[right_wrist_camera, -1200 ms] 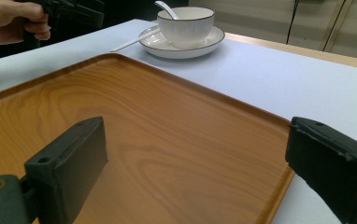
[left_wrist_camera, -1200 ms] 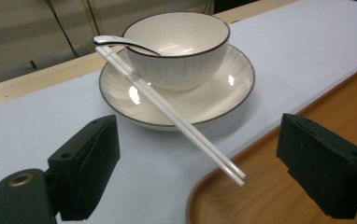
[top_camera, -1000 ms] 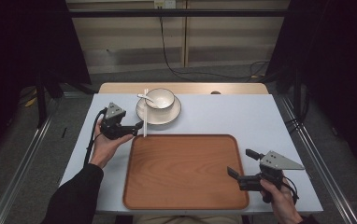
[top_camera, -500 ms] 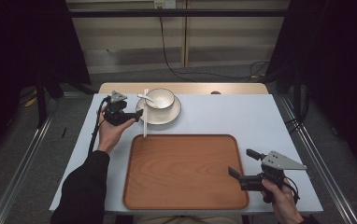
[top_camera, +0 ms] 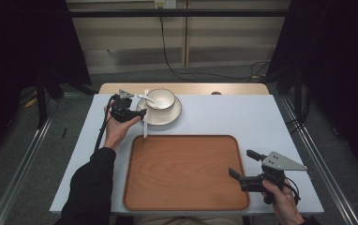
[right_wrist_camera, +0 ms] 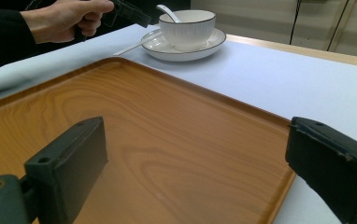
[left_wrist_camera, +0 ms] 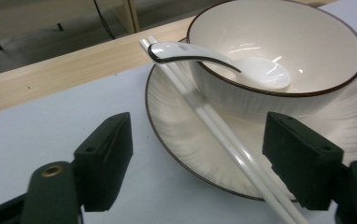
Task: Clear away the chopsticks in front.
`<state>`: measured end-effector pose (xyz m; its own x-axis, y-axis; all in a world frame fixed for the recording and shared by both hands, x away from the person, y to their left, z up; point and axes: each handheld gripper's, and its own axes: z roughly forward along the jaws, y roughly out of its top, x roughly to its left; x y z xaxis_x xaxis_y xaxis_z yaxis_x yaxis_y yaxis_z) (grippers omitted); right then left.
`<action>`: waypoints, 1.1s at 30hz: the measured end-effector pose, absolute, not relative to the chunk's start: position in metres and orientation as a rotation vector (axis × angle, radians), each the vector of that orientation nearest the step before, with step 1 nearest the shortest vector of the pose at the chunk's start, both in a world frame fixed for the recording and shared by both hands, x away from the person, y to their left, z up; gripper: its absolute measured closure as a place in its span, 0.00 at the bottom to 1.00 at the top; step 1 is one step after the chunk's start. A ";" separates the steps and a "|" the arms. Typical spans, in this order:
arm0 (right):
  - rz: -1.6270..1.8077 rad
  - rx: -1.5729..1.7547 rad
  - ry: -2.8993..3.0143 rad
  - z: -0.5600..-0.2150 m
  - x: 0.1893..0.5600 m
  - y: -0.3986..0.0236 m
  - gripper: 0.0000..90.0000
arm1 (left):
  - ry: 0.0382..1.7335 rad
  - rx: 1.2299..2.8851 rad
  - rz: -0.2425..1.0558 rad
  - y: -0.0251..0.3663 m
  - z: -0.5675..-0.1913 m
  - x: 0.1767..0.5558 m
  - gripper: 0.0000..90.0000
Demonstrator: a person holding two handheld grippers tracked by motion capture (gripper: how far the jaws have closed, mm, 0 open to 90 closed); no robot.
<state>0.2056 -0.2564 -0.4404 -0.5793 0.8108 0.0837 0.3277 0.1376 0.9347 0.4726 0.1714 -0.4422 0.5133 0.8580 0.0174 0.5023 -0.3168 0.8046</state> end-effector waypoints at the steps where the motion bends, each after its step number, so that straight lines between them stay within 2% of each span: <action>1: 1.441 1.089 1.973 -0.440 0.206 -0.256 0.06 | 1.115 1.980 0.574 0.172 -0.442 0.474 0.34; 3: 1.442 1.089 1.974 -0.440 0.206 -0.257 0.06 | 1.119 1.990 0.578 0.171 -0.443 0.477 0.38; 4: 1.442 1.091 1.973 -0.441 0.206 -0.256 0.06 | 1.117 2.011 0.570 0.170 -0.443 0.478 0.42; 5: 1.442 1.091 1.973 -0.441 0.206 -0.256 0.06 | 1.124 2.008 0.571 0.169 -0.444 0.478 0.42; 7: 1.441 1.089 1.977 -0.440 0.206 -0.257 0.06 | 1.117 2.006 0.565 0.168 -0.444 0.480 0.53; 11: 1.441 1.086 1.979 -0.441 0.206 -0.257 0.06 | 1.113 2.033 0.550 0.166 -0.445 0.483 0.60; 19: 1.432 1.095 1.974 -0.441 0.206 -0.257 0.06 | 1.124 2.068 0.545 0.161 -0.452 0.485 0.63; 30: 1.431 1.096 1.971 -0.441 0.206 -0.257 0.06 | 1.186 2.009 0.508 0.158 -0.453 0.488 0.68; 33: 1.431 1.097 1.972 -0.441 0.206 -0.257 0.06 | 1.182 2.036 0.513 0.158 -0.453 0.489 0.69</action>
